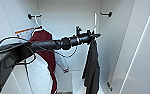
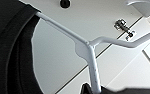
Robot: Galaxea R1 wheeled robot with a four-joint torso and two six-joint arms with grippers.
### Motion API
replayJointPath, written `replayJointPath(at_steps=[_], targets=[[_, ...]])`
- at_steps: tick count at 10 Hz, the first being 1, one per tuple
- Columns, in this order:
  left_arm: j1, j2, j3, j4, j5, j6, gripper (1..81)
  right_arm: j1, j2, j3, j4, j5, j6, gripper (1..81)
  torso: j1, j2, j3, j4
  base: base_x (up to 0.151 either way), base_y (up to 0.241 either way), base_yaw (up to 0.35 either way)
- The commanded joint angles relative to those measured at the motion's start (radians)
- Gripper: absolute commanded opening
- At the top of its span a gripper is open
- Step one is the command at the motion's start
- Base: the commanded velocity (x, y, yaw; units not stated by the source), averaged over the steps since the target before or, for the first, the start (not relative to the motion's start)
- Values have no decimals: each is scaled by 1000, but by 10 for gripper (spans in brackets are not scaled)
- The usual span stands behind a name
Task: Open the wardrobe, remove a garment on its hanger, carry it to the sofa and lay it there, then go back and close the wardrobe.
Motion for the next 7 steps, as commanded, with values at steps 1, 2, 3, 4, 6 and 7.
replayJointPath(at_steps=[1, 2, 3, 4, 6, 7], targets=[[-164, 0, 11, 19, -31, 23, 10, 35, 9, 12, -4, -56, -1, 811, 0, 0, 0, 0, -123, 0, 0], [-163, -2, 20, 21, -30, 25, 10, 35, 9, 12, -4, -56, -1, 811, 0, 0, 0, 0, -123, 0, 0], [-161, -3, 31, 21, -28, 25, 10, 35, 9, 12, -4, -56, -1, 811, 0, 0, 0, 0, -123, 0, 0], [-157, -6, 40, 21, -28, 26, 10, 35, 9, 12, -4, -56, -1, 811, 0, 0, 0, 0, -123, 0, 0], [-152, -11, 55, 21, -30, 27, 10, 34, 9, 12, -4, -56, -1, 811, 0, 0, 0, 0, -123, 0, 0], [-151, -13, 63, 22, -28, 27, 10, 32, 9, 12, -4, -56, -1, 811, 0, 0, 0, 0, -123, 0, 0]])
